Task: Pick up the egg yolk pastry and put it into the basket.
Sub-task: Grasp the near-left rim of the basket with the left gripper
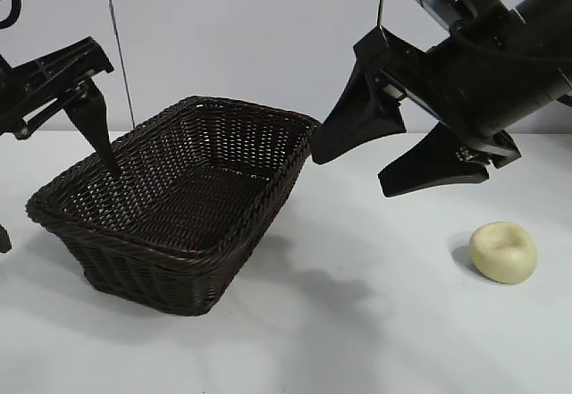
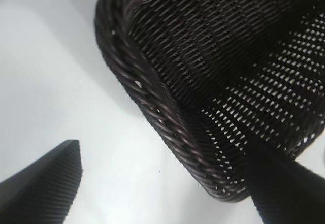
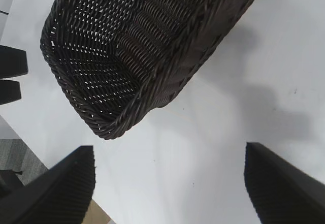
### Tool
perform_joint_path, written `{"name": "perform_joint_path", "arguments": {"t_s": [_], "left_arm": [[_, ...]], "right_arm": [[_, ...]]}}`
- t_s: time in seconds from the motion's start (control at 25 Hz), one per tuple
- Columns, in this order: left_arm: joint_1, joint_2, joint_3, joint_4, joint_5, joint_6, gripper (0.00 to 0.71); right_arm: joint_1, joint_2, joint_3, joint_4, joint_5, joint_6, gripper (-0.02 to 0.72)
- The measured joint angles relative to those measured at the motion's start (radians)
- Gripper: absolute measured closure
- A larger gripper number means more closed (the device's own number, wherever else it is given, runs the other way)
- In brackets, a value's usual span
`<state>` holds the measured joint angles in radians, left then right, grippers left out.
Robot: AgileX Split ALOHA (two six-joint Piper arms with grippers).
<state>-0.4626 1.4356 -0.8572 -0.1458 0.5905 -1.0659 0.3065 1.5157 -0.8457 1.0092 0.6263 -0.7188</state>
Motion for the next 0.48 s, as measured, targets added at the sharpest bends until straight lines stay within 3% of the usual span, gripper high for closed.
{"name": "perform_joint_path", "arguments": {"t_s": [0.32,0.48], "left_arm": [[0.0,0.104,0.0,-0.005,0.0,-0.014,0.086],[0.0,0.152,0.0,-0.007,-0.068,-0.014,0.086]], "right_arm": [[0.0,0.0,0.0,0.0,0.0,0.0,0.125],[0.0,0.0,0.0,0.0,0.0,0.0,0.125]]}}
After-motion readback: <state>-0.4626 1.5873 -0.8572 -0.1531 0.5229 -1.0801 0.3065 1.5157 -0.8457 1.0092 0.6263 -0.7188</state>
